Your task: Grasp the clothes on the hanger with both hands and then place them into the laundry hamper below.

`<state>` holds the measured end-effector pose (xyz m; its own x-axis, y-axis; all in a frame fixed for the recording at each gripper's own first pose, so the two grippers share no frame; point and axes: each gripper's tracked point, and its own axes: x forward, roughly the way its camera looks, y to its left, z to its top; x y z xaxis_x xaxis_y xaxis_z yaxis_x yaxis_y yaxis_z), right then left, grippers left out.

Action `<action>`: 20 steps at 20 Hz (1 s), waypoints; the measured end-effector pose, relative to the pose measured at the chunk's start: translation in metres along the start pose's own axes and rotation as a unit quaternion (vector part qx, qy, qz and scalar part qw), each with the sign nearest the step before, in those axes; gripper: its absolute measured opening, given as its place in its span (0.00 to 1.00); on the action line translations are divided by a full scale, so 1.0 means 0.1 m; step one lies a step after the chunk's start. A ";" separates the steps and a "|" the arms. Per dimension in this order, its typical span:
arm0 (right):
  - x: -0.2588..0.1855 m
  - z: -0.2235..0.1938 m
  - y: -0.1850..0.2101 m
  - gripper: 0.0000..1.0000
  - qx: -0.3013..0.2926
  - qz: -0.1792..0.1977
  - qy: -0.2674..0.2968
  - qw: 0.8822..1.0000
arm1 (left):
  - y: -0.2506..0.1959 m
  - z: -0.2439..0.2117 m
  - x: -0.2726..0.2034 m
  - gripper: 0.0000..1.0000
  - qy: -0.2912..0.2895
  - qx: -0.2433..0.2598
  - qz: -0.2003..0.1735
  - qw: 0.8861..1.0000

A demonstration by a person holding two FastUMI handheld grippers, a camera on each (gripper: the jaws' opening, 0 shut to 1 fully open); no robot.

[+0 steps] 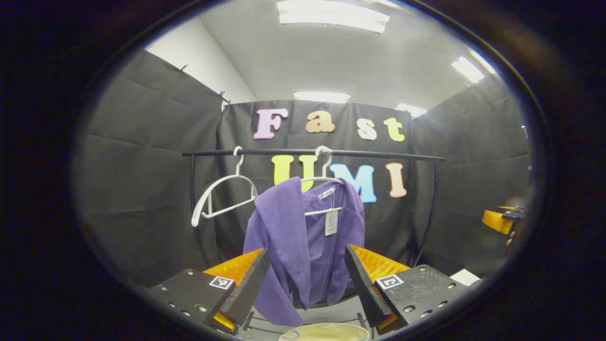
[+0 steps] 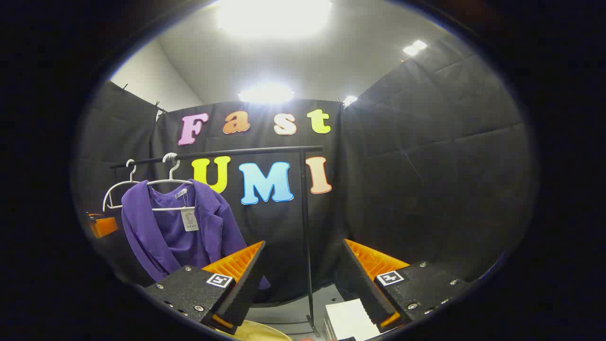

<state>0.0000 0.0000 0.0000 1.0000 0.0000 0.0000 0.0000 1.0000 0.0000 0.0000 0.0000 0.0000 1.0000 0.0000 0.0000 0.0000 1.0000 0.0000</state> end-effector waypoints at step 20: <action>-0.18 -0.03 0.33 0.94 -0.014 0.026 0.000 1.000 | 0.04 -0.24 -0.15 0.93 -0.010 -0.006 -0.006 1.000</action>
<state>-0.0182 0.0326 -0.0029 0.9986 0.0523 -0.0013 -0.0523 0.9982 -0.0285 -0.0149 0.0043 -0.0243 0.9997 -0.0120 0.0200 0.0122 0.9998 -0.0125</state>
